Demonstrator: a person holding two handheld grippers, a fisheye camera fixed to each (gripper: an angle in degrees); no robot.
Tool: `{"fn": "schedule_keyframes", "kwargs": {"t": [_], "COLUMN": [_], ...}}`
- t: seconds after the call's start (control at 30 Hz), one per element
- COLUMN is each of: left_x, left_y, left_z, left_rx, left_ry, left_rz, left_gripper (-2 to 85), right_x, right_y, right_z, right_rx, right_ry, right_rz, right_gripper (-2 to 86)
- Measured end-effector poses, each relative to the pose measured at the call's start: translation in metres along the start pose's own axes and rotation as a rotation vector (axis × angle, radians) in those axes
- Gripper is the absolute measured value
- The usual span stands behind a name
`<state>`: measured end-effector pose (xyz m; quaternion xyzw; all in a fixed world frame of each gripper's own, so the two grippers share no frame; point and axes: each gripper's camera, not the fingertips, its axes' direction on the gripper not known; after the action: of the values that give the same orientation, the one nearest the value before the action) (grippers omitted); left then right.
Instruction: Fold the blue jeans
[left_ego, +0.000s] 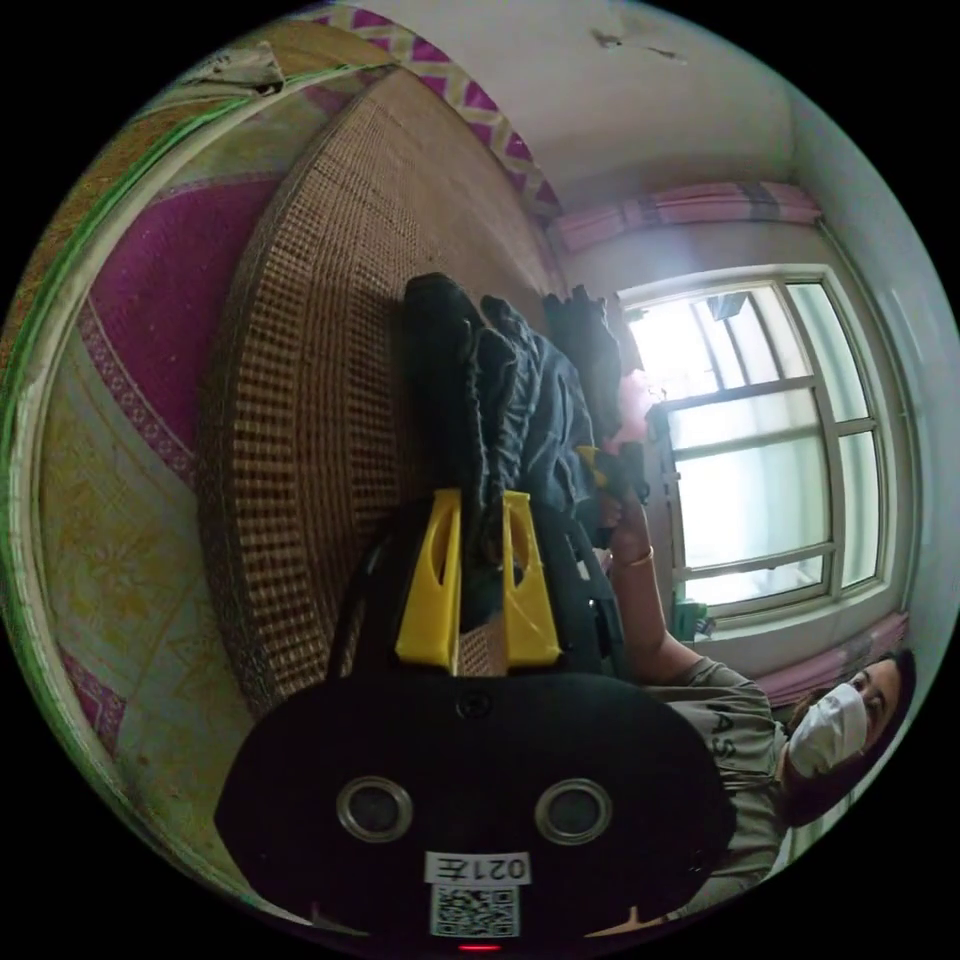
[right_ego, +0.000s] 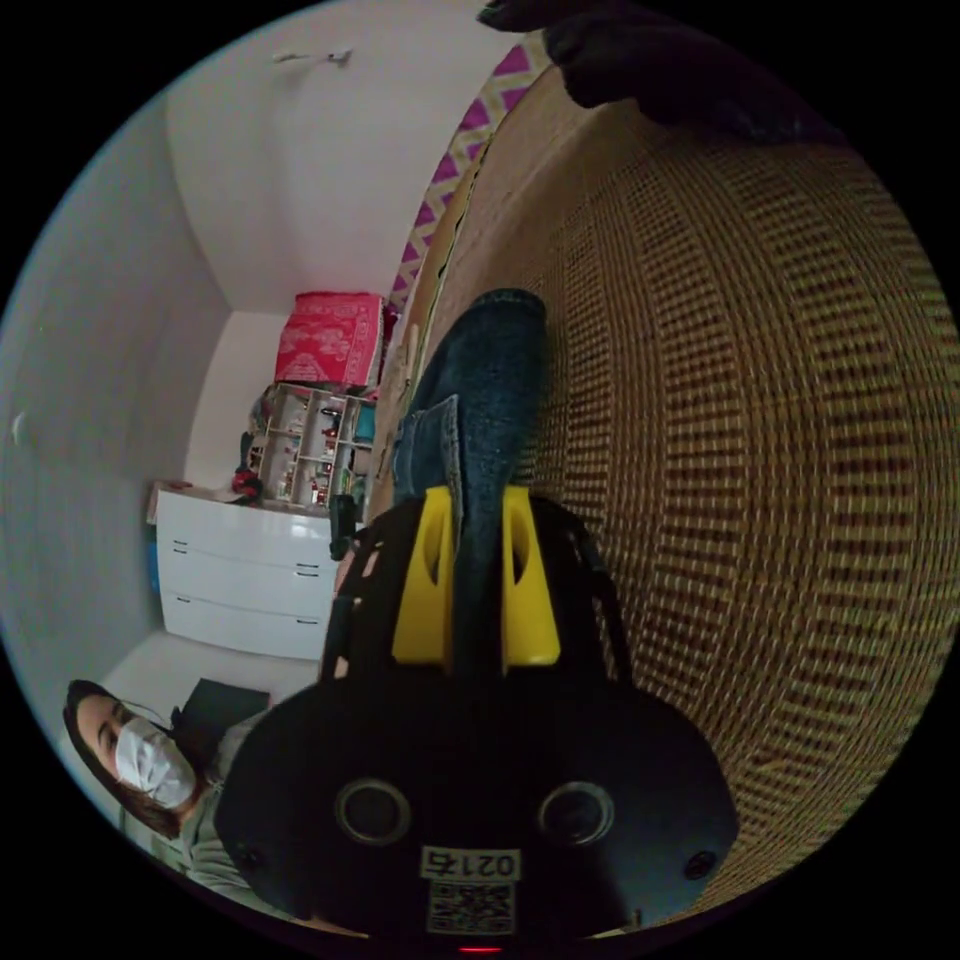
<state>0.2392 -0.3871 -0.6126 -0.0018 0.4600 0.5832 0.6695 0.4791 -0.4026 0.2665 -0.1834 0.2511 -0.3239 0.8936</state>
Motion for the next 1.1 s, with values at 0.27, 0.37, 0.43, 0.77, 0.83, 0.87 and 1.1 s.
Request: {"fn": "schedule_keyframes", "kwargs": {"t": [0.27, 0.37, 0.43, 0.77, 0.83, 0.87, 1.1], "left_x": [0.136, 0.197, 0.241, 0.320, 0.321, 0.323, 0.349], "left_y": [-0.032, -0.078, -0.124, -0.233, -0.223, -0.217, -0.140], "left_z": [0.007, 0.044, 0.090, 0.307, 0.335, 0.336, 0.303], "left_rx": [0.034, 0.036, 0.027, -0.053, -0.023, -0.007, 0.125], "left_ry": [0.005, 0.033, 0.054, -0.300, -0.439, -0.441, -0.631], "left_rz": [0.256, 0.344, 0.393, 0.395, 0.442, 0.475, 0.620], "left_gripper": [5.8, 5.8, 5.8, 7.4, 8.4, 8.5, 5.1], "right_x": [-0.052, -0.073, -0.085, -0.013, 0.021, 0.026, -0.034], "right_y": [-0.034, -0.061, -0.087, -0.193, -0.206, -0.207, -0.144], "right_z": [-0.078, -0.144, -0.202, -0.263, -0.221, -0.211, -0.100], "right_rx": [0.017, 0.106, 0.195, 0.354, 0.255, 0.242, 0.338], "right_ry": [-0.050, -0.023, 0.044, 0.480, 0.759, 0.807, 1.072], "right_rz": [-0.168, -0.221, -0.241, -0.055, 0.043, 0.047, -0.245], "right_gripper": [7.0, 6.9, 7.0, 11.3, 15.1, 15.3, 15.2]}}
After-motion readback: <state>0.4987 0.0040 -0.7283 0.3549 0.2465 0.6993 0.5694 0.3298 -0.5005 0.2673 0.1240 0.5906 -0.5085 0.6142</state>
